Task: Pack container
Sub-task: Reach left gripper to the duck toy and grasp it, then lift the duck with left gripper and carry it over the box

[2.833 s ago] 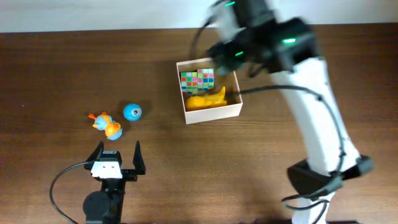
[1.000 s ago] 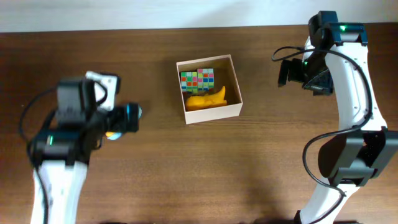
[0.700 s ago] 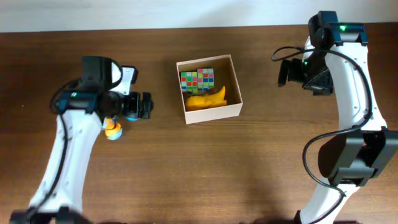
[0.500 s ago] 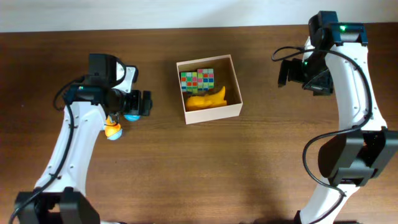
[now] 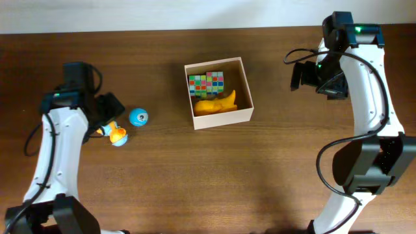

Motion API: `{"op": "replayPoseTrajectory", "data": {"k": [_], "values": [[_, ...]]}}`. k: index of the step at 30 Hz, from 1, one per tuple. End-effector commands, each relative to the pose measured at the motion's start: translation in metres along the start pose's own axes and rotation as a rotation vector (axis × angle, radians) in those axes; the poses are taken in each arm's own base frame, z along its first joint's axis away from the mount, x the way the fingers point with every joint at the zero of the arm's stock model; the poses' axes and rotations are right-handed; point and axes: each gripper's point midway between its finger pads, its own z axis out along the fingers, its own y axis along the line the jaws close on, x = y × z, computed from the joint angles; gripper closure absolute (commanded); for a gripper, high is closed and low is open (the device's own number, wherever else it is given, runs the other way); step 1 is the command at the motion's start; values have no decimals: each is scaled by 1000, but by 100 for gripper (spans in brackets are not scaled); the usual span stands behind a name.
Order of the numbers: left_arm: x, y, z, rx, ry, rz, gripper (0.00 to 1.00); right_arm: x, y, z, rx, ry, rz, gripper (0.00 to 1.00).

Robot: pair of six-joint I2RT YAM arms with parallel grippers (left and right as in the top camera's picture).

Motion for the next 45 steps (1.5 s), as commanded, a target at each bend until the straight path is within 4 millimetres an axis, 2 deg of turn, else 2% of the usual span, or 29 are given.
{"op": "replayPoseTrajectory", "data": {"k": [1,8,21,23,26,29,31,33,37,40,45], "values": [[-6,19,11,-34,-16,-175,1,0,1,-1,-10,-1,-9,1],[-6,30,43,-47,-19,-204,1,0,1,-1,-10,-1,-9,1],[19,37,118,-142,124,-186,0,0,1,-1,-10,-1,-9,1],[22,38,125,-152,139,-184,9,0,1,-1,-9,-1,-9,1],[25,39,131,-161,151,-183,41,0,1,-1,-10,-1,-9,1],[24,38,132,-159,150,-183,68,0,1,-1,-10,-1,-9,1],[23,38,132,-157,147,-183,82,0,1,-1,-9,-2,-9,1],[23,37,132,-149,149,-184,92,0,1,-1,-10,-1,-9,1],[24,31,132,-123,158,-187,94,0,1,-1,-10,-1,-9,1],[19,19,128,-62,171,-167,92,0,1,-1,-9,-2,-9,1],[6,-3,111,26,188,-137,90,0,1,-1,-10,-1,-9,1]]}}
